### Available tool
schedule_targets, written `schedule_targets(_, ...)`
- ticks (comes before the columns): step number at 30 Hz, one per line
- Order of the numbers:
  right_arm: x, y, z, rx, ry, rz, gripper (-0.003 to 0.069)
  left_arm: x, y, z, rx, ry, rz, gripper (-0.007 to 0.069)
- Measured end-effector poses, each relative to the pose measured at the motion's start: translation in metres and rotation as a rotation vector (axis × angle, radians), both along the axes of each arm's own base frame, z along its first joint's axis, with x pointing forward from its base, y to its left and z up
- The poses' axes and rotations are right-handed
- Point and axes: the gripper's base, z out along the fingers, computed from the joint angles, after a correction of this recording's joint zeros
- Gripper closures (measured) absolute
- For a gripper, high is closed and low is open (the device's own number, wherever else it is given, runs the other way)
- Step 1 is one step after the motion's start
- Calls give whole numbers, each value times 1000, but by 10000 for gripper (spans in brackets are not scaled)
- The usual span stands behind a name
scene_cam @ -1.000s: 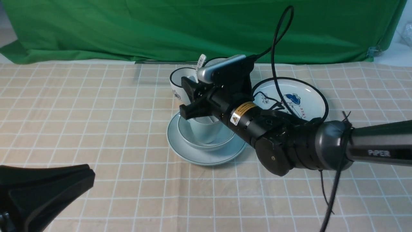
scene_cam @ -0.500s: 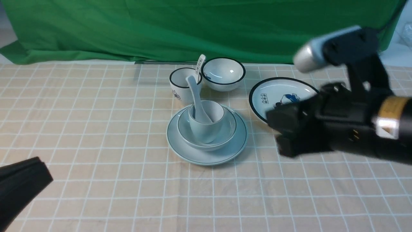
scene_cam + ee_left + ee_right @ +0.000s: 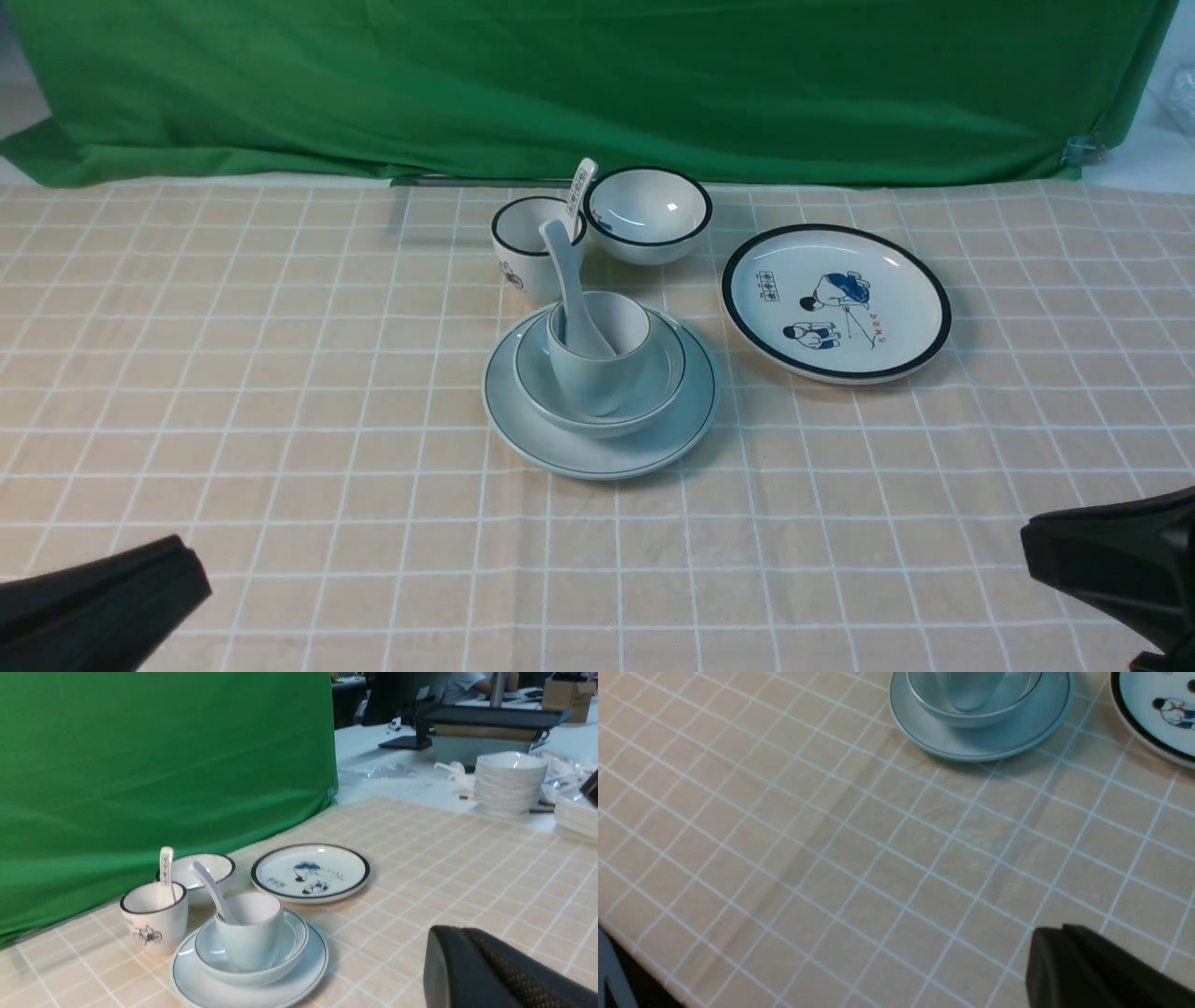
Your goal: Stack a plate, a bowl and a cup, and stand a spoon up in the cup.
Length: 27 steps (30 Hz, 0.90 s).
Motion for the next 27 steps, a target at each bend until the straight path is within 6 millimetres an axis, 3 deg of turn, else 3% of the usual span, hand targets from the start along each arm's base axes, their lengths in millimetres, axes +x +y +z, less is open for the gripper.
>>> schedule_targets(4, 0, -6, 0, -20, -31, -20, 626, 1, -1, -5, 16, 18, -2, 624)
schedule_targets(9, -2, -38, -16, -52, -170, -147, 641, 1, -1, -7, 22, 23, -3, 623)
schedule_targets(10, -8, -49, -30, -62, -258, -186, 641, 1, -1, -7, 23, 23, -3, 623)
schedule_targets(11, -11, -52, -31, -60, -281, -193, 641, 1, -1, -7, 23, 23, -3, 623)
schedule_targets(12, -20, -64, -57, -92, -366, -252, 641, 1, -1, -7, 23, 24, -3, 623)
schedule_targets(14, -34, -74, -89, -108, -430, -332, 641, 1, -1, -7, 24, 25, -3, 623)
schedule_targets(15, -35, -75, -92, -105, -439, -339, 641, 1, -1, -7, 24, 25, -3, 623)
schedule_targets(19, -49, -82, -138, -94, -463, -429, 641, 1, -1, -7, 26, 24, -4, 623)
schedule_targets(22, -52, -83, -153, -77, -458, -449, 641, 1, -1, -7, 27, 24, -4, 623)
schedule_targets(27, -52, -83, -155, 28, -428, -511, 641, 1, -1, -8, 28, 23, -4, 622)
